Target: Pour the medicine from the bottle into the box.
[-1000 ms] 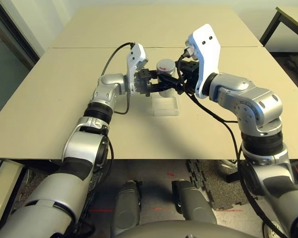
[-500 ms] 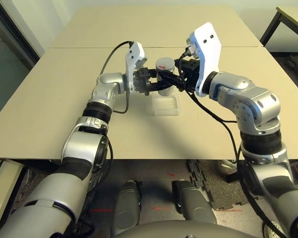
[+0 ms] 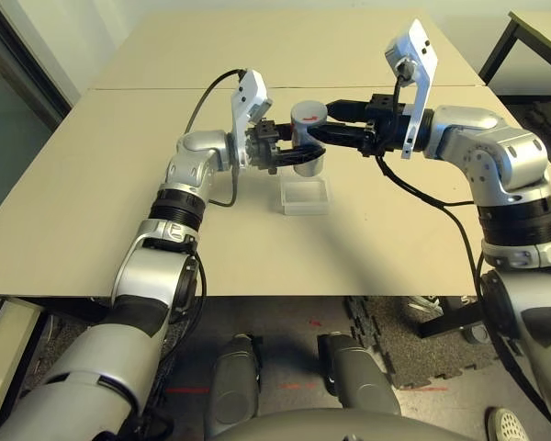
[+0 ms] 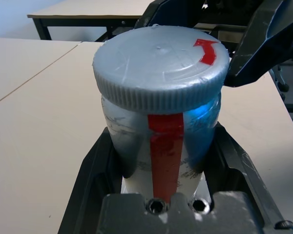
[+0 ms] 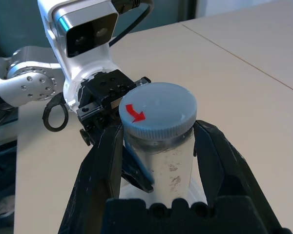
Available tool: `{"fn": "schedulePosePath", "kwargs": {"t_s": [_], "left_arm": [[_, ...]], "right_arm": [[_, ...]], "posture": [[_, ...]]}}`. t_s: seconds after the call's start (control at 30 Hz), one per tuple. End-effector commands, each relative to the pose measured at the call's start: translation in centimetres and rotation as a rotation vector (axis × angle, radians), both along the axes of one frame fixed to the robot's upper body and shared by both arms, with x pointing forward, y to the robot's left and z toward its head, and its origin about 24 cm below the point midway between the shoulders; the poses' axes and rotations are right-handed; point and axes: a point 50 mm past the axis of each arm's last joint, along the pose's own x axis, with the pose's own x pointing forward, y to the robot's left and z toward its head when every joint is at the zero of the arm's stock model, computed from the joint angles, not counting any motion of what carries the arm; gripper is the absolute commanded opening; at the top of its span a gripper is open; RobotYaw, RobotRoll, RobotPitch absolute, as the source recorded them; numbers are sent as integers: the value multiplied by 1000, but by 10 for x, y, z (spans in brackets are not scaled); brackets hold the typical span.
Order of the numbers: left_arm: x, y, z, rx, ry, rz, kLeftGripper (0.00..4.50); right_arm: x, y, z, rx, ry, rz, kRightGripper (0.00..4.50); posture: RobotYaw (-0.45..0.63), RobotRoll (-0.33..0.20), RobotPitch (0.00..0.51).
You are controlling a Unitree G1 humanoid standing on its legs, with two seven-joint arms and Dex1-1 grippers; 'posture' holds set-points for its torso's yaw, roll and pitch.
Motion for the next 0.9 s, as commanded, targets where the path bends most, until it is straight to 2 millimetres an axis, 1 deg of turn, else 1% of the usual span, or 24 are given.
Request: {"fn": "schedulePosePath", "kwargs": {"t_s": [0.03,0.1,0.13,0.4,0.53,0.63,0.8,0.9], "left_arm": [[-8,-4,-10,43,9,-63,2425],[-8,-4,-10,45,10,-63,2425],[-9,-4,-10,46,10,-64,2425],[-7,-3,-10,48,10,-56,2425],[-6,-1,-10,50,8,-49,2425],[-5,-1,-10,49,8,-41,2425],[-3,0,-12,52,12,-27,2425],[-1,0,-12,54,12,-25,2425]], "right_arm": [[11,-23,10,21,-38,-127,3669],[13,-25,8,20,-35,-127,4354],[13,-26,7,21,-34,-128,4500],[10,-31,2,16,-22,-134,4500],[5,-34,8,37,-35,-154,4500],[-5,-29,19,59,-46,-153,4500],[-24,-7,12,6,-18,-106,4500],[-28,5,9,-23,-26,-98,4500]], "posture": [[-183,0,99],[-183,0,102],[-183,0,102],[-188,0,106],[-189,0,106],[-195,0,104],[-206,0,103],[-211,0,103]]}}
